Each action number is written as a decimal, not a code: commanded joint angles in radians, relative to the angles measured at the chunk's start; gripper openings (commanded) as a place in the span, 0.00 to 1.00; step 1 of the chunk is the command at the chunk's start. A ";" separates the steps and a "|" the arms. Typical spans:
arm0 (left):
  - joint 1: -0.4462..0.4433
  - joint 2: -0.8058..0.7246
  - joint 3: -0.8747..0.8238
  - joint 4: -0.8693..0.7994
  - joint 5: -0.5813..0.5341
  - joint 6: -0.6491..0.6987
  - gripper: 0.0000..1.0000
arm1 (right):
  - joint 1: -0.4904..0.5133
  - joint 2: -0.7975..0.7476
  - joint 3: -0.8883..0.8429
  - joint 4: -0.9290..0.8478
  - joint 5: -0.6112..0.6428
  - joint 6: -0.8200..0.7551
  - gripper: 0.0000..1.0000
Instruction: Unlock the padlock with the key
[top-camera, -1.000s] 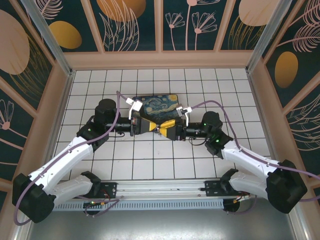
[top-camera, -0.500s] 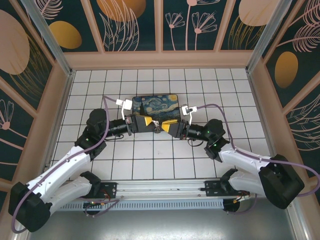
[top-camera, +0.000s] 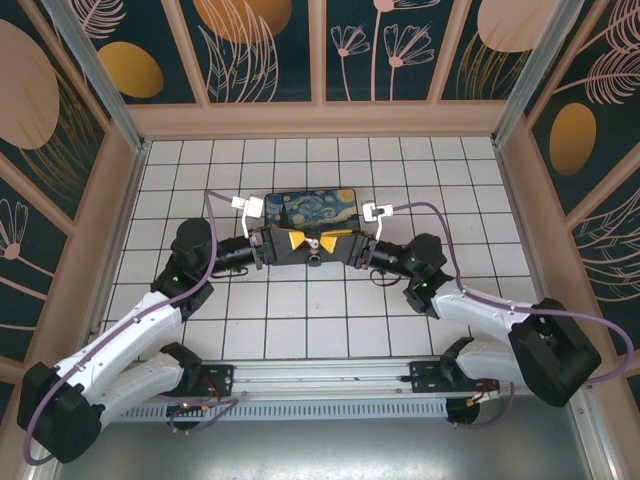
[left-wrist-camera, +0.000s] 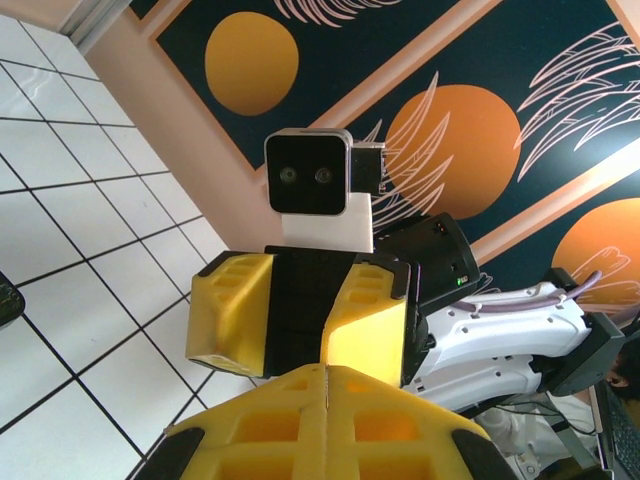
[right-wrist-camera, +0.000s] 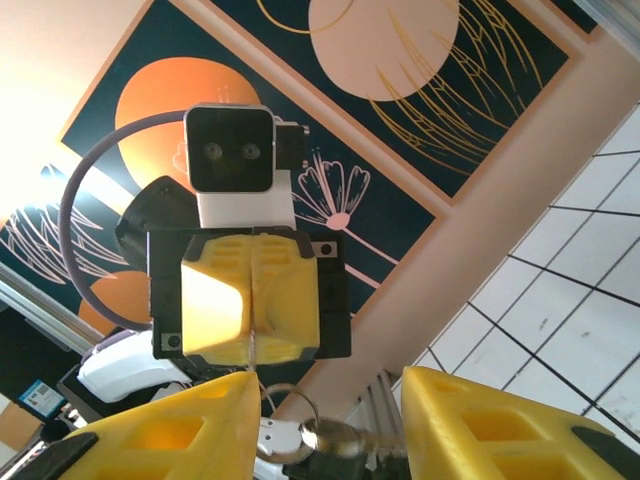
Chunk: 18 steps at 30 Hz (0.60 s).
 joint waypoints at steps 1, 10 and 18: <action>0.004 -0.002 0.002 0.049 0.013 -0.009 0.00 | 0.018 0.030 0.039 0.106 -0.011 0.026 0.40; 0.004 -0.001 -0.009 0.060 -0.010 -0.020 0.00 | 0.034 0.036 0.023 0.144 -0.017 0.042 0.38; 0.003 0.004 -0.012 0.066 -0.048 -0.035 0.00 | 0.043 0.031 0.003 0.165 -0.007 0.056 0.37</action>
